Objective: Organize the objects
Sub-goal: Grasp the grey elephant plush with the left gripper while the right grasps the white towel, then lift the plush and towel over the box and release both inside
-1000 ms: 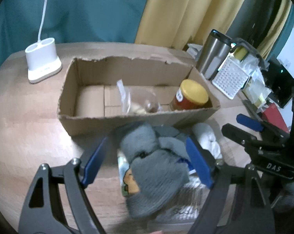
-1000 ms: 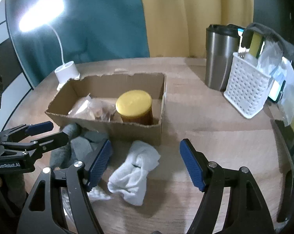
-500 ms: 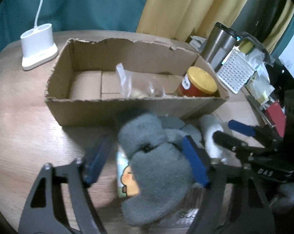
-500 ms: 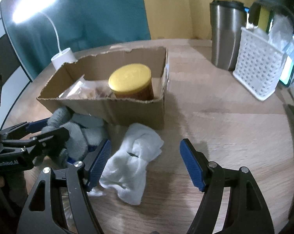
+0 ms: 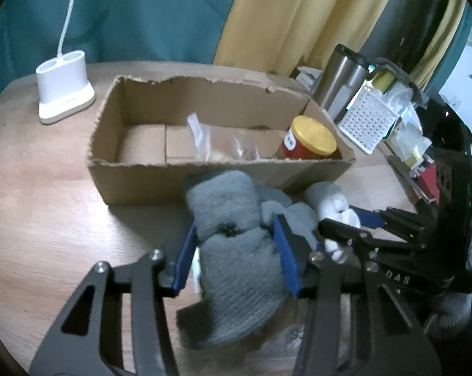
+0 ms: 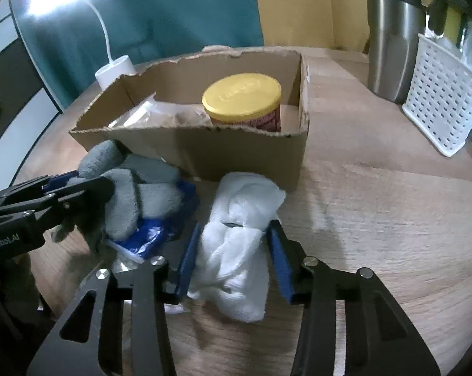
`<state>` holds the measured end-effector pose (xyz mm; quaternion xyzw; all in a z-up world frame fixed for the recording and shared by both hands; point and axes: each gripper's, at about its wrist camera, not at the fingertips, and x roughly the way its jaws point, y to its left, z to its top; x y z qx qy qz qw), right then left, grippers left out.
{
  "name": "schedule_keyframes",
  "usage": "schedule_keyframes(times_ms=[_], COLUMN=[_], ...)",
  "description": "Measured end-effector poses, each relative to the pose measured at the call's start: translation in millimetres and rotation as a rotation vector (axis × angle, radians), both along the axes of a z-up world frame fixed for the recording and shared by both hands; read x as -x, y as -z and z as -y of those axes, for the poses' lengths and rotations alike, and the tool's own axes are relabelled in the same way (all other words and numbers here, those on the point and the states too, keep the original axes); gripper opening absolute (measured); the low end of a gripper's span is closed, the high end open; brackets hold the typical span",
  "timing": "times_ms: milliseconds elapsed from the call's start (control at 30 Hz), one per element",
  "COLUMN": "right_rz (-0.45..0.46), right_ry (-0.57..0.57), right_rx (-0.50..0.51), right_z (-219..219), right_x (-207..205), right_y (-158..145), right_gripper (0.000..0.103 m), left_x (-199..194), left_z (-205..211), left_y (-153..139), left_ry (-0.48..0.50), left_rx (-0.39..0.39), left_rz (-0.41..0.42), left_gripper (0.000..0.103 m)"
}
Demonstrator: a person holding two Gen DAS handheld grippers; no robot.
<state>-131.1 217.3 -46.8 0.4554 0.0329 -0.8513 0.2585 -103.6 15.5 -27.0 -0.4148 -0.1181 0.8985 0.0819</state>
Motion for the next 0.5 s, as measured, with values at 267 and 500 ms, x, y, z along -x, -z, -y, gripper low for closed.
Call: schedule_keyframes(times_ms=[267, 500], right_rz=[-0.063, -0.109], right_ry=[0.016, 0.006], right_rx=[0.000, 0.009], right_z=[-8.9, -7.5], right_x=[-9.9, -18.8], right_y=[-27.7, -50.5], right_gripper=[0.045, 0.045], left_x=[-12.0, -20.0], left_z=[10.2, 18.9], left_y=[-21.8, -43.7], left_ry=[0.001, -0.010], left_rx=[-0.010, -0.003], left_rz=[-0.063, -0.124], left_gripper=[0.048, 0.048])
